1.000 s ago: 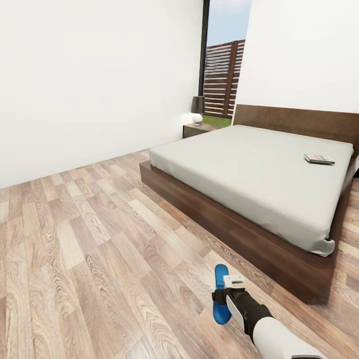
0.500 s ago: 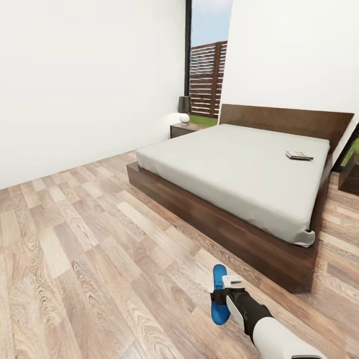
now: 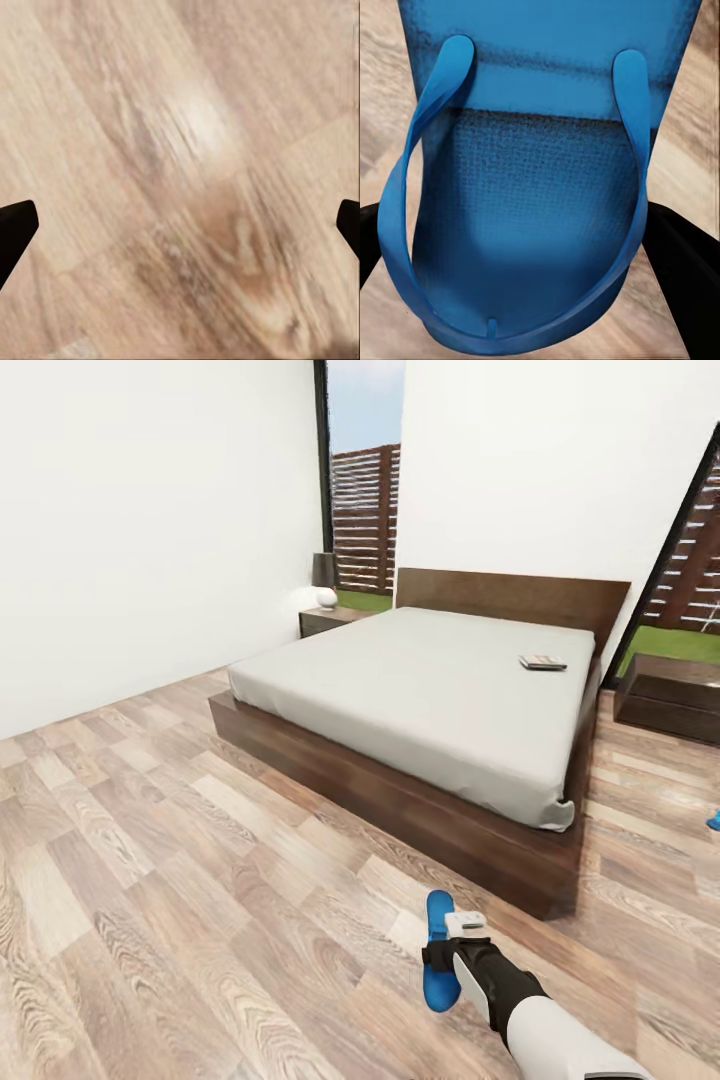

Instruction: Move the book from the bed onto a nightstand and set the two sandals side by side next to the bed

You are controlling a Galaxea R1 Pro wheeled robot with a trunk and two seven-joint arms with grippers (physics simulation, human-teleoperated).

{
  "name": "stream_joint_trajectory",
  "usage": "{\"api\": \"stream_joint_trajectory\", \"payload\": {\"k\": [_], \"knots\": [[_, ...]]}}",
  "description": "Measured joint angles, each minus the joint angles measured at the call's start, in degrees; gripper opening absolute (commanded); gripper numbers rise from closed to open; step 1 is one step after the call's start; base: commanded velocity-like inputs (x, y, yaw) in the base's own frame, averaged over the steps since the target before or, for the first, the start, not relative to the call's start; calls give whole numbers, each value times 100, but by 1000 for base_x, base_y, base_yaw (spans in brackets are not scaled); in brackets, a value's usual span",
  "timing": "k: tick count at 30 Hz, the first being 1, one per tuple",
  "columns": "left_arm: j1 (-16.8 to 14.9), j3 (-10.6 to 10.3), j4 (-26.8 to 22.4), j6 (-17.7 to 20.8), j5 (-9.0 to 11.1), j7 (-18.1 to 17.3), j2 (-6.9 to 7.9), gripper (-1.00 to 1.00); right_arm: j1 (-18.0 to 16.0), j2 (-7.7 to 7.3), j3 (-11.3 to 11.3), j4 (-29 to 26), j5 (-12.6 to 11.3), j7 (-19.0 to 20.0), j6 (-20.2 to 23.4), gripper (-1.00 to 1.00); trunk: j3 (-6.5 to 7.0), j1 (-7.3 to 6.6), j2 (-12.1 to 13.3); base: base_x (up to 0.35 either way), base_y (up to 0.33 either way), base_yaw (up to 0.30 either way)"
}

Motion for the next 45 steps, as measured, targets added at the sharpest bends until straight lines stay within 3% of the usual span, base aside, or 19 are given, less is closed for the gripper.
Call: {"api": "stream_joint_trajectory", "payload": {"k": [23, 38, 45], "knots": [[0, 0, 0, -26, -4, 1, -24, 100, 7, -22, -10, 8, 13, 6, 7, -100, 0, 0, 0, 0, 0, -274], [0, 0, 7, -39, 0, 9, -144, 100, 39, -189, -5, 82, 20, 256, 8, -100, 0, 0, 0, 0, 0, -274], [8, -1, 6, -42, -1, 11, -194, 100, 92, -360, -11, 152, 9, 283, 1, -100, 0, 0, 0, 0, 0, -274]]}}
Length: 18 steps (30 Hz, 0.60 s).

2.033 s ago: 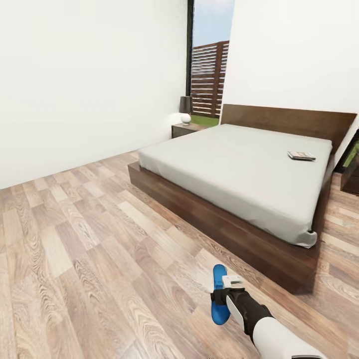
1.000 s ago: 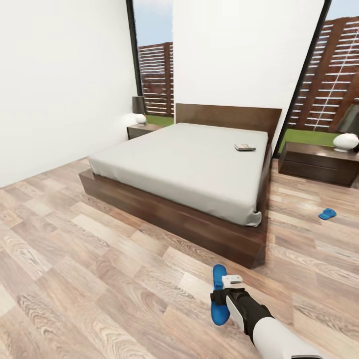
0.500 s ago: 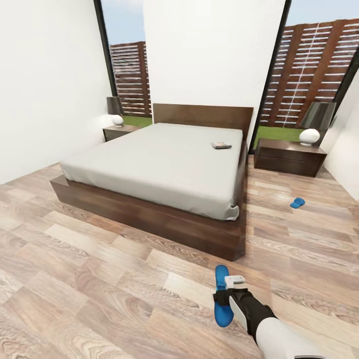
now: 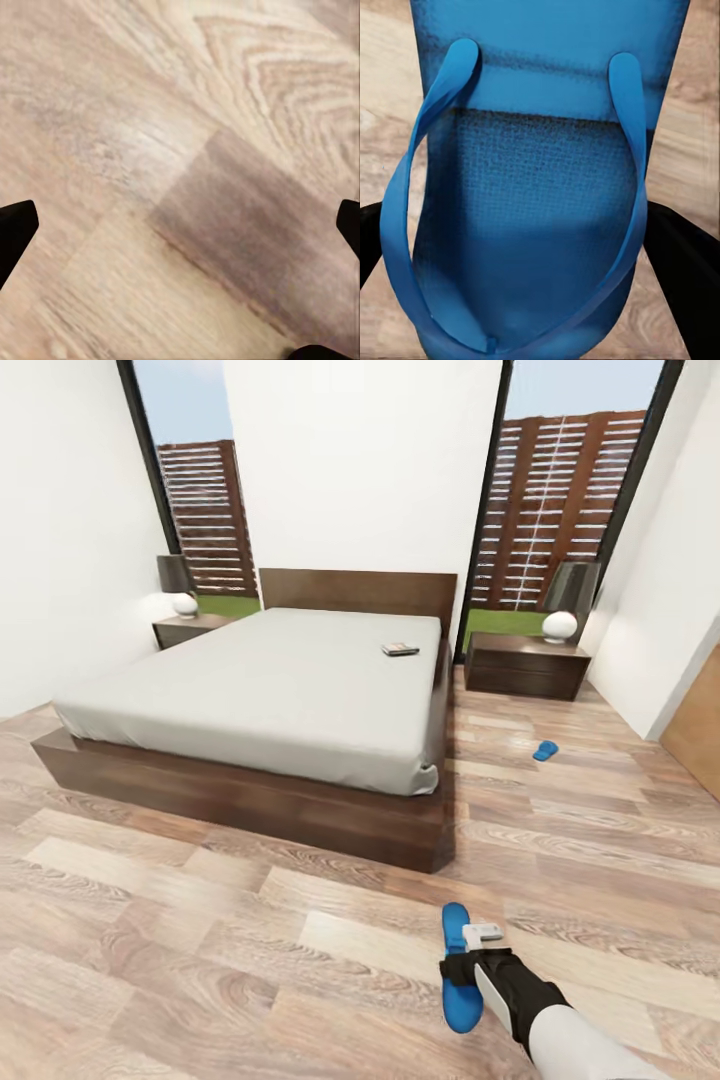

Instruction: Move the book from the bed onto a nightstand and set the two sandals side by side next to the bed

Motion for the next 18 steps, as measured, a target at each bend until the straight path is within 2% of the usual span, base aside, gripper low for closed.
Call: {"api": "stream_joint_trajectory", "payload": {"k": [6, 9, 18], "knots": [[1, -2, -4, -7, 2, 21, -21, 100, 40, -185, -17, 13, -41, -1, -12, -100, 0, 0, 0, 0, 0, -274], [1, -6, -6, -11, 1, 22, -24, 100, 45, -255, -30, 17, -46, 2, -199, -100, 0, 0, 0, 0, 0, -274], [1, -15, -7, -42, -7, 24, -31, 100, 48, -287, -38, 17, -54, 9, -404, -100, 0, 0, 0, 0, 0, -274]]}}
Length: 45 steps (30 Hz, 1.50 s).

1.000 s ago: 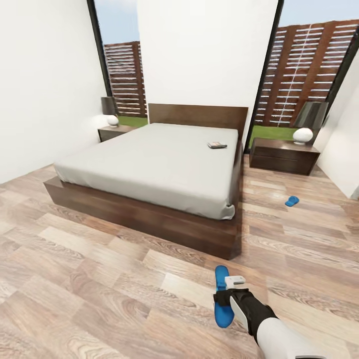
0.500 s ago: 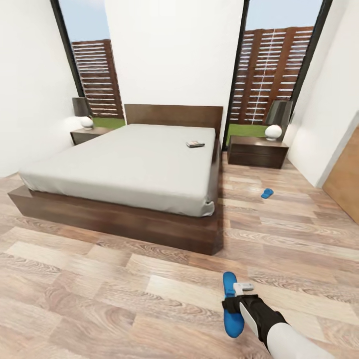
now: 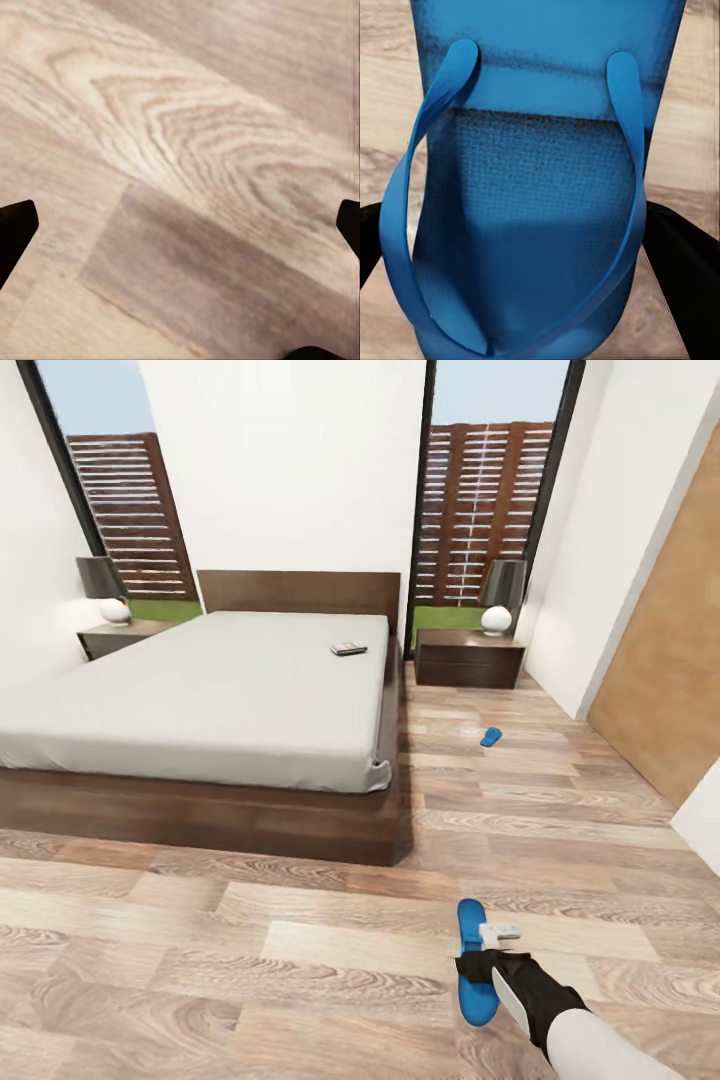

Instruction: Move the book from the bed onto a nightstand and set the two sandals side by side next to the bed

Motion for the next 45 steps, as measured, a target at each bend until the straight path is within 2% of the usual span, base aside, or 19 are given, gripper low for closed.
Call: {"api": "stream_joint_trajectory", "payload": {"k": [8, 15, 36, 45], "knots": [[0, -40, 0, -10, -9, -7, -4, 100, 0, -25, -3, 0, -2, 280, -17, -100, 0, 0, 0, 0, 0, -274], [0, -226, 0, -11, -9, 1, -70, 100, 0, -115, -7, 0, -1, 410, -19, -100, 0, 0, 0, 0, 0, -272], [0, -263, 1, -11, -1, 2, -100, 100, 0, -122, -7, 0, -2, 435, -11, -100, 0, 0, 0, 0, 0, -263], [1, -266, -1, -11, 0, 1, -100, 100, -1, -120, 2, 2, -1, 434, -12, -100, 0, 0, 0, 0, 0, -67]]}}
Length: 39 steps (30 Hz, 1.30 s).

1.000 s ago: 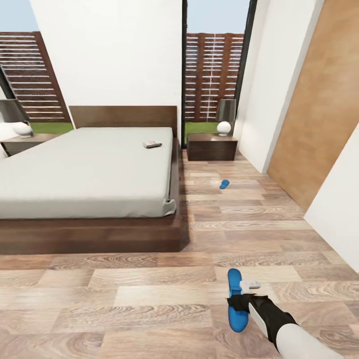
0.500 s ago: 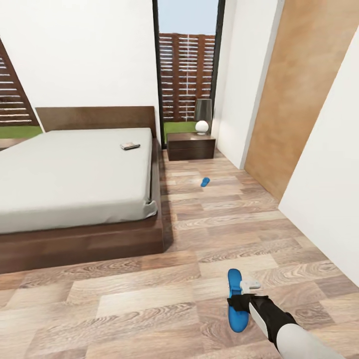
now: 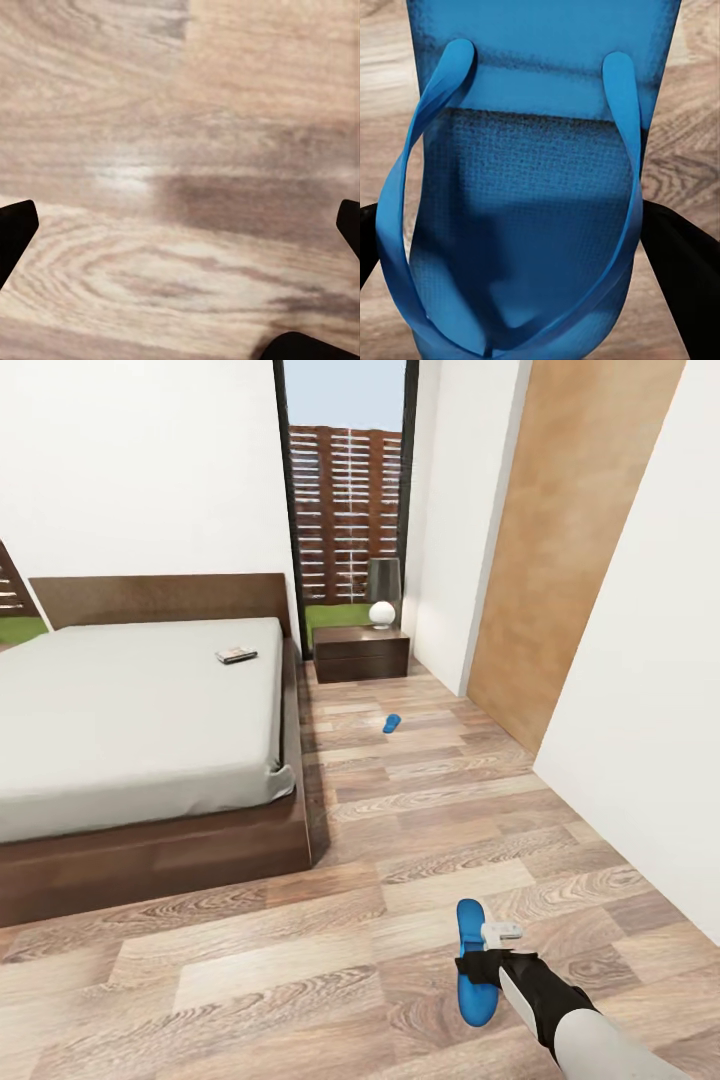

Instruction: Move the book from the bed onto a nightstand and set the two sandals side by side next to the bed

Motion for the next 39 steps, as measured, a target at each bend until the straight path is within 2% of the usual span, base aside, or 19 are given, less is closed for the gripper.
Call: {"api": "stream_joint_trajectory", "payload": {"k": [17, 34, 39], "knots": [[-1, -1, 1, 0, 0, 0, 0, 100, 0, 14, 14, 2, -1, 1, -9, -100, 0, 0, 0, 0, 0, -18], [-1, -2, 2, -22, 0, 1, 0, 100, 1, 16, 24, 7, 0, 1, -7, -100, 0, 0, 0, 0, 0, -259], [-1, -9, 1, -105, 0, -5, 0, 100, 1, 25, 27, 8, 2, 2, -14, -100, 0, 0, 0, 0, 0, -124]]}}
